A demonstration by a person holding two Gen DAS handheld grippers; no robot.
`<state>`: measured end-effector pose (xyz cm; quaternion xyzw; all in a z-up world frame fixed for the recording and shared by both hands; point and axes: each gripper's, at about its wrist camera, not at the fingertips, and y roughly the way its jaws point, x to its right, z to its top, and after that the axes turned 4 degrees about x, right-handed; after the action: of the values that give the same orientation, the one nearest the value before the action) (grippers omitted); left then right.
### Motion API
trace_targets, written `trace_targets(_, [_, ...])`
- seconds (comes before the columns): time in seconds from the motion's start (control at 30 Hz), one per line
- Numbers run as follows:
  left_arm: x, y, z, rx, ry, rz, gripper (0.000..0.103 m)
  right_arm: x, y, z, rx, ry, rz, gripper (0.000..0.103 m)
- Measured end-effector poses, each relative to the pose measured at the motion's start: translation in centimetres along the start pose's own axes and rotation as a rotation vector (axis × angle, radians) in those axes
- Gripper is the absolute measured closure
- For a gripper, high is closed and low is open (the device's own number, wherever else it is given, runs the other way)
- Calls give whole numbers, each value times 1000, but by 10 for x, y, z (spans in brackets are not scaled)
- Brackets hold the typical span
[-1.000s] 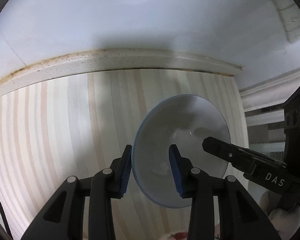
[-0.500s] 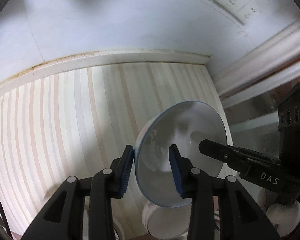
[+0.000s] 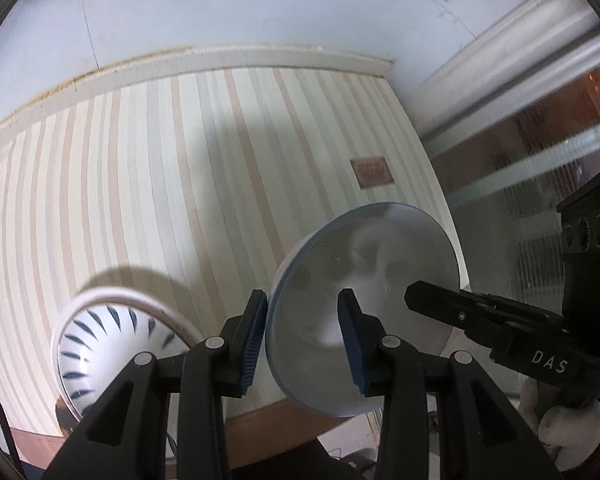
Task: Organize plates and bowls
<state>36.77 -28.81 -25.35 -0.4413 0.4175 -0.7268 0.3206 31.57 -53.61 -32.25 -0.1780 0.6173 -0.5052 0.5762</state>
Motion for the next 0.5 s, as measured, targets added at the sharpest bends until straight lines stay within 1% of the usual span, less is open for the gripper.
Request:
trace_targets(0.07, [4,2,-12,-12,14,3,70,5,1,-11,-9,9,-2,82])
trace_targets(0.23, [9,15,-27,-51,34,7,70,21,6,-37,-30,40,-15,82])
trace_targets(0.3, [10,21,-29,-66,36,10,70,27,8,-45,-35,48,-25,82])
trace_targets(0.5, [11,40,-32,-102,49,29,70,40,19,-56,-58,74,-30,82])
